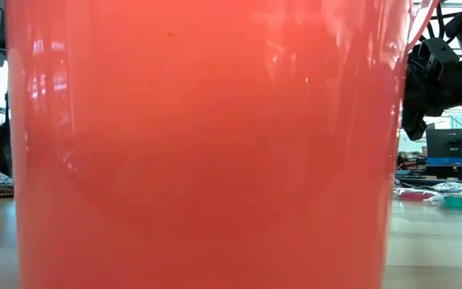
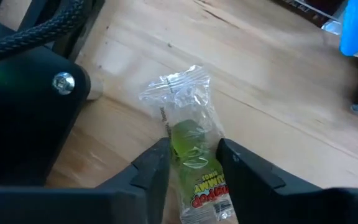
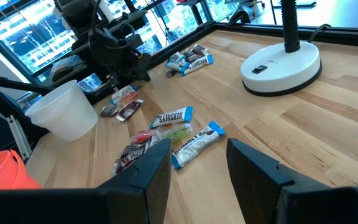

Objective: Organize candy in baskets
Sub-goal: Put the light green gummy into the white bucket

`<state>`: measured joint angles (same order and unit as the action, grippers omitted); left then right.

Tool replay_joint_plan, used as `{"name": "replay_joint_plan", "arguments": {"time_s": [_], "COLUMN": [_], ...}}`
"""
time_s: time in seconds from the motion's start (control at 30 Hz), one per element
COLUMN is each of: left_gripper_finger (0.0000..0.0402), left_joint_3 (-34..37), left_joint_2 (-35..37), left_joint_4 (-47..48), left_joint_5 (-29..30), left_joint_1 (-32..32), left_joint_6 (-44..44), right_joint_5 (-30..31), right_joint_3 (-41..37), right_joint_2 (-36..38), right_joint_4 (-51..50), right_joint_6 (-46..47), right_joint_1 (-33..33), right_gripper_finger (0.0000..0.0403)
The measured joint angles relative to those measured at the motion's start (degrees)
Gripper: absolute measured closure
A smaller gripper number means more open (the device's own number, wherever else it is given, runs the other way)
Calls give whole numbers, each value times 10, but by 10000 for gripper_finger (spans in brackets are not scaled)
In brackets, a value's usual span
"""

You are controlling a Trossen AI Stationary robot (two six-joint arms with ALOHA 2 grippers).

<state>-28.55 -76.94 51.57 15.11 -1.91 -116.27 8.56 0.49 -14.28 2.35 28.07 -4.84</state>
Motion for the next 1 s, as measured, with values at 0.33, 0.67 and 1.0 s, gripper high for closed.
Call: {"name": "replay_joint_plan", "arguments": {"time_s": [0.33, 0.67, 1.0], "left_gripper_finger": [394, 383, 383], "left_joint_3": [-36, -147, -352], "left_joint_2": [-2, -2, -1], "left_joint_4": [-14, 91, 354], "left_joint_5": [-21, -12, -17], "left_joint_1": [1, 8, 145], "left_joint_6": [27, 104, 167], "right_joint_5": [0, 1, 2], "right_joint_3": [0, 0, 0], "right_joint_2": [0, 0, 0], "right_joint_4": [0, 0, 0], "right_joint_6": [0, 0, 0], "right_joint_1": [0, 0, 0], "right_gripper_finger": [251, 251, 251]}}
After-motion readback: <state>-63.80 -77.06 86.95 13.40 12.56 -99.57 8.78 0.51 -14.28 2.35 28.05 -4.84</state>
